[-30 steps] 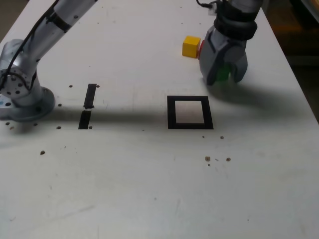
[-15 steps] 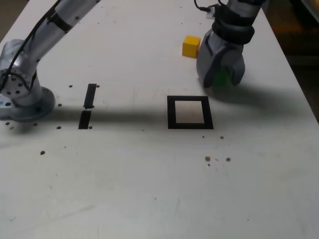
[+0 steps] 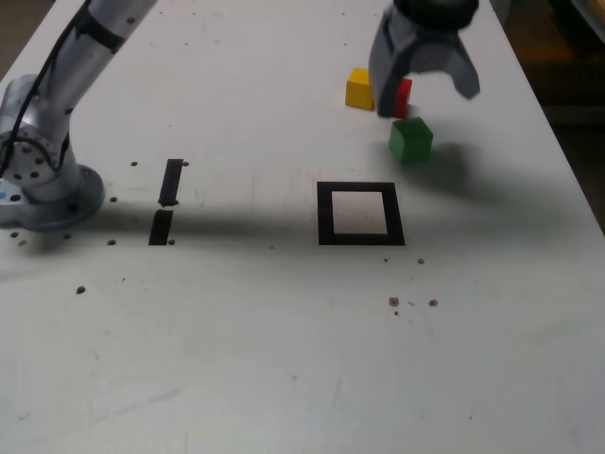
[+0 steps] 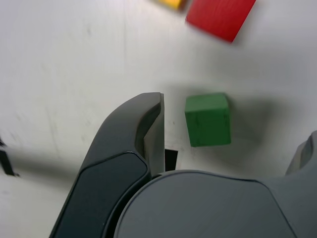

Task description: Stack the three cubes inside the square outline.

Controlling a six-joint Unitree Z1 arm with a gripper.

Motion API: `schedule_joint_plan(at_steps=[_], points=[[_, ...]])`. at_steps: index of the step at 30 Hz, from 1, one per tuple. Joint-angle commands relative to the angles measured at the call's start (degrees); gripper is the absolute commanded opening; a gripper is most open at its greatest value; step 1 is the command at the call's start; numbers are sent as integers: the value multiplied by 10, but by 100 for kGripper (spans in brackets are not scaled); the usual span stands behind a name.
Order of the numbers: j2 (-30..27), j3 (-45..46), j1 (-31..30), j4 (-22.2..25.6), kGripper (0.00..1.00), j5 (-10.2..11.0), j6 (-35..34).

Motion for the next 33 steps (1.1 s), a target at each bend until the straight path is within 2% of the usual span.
schedule_joint_plan(at_steps=[1,6,11,16,18,21,24,30,33], points=[[-13,-8,14,6,100,8,47],[-21,-26,50,3,100,29,153],[-18,-34,75,0,100,66,250],[-14,-42,90,-3,99,93,330],[-11,-42,90,-4,99,113,362],[-9,-30,87,-13,99,155,427],[-17,-5,85,-27,99,183,482],[-41,-5,79,-35,98,204,561],[-50,-15,68,-46,95,214,637]])
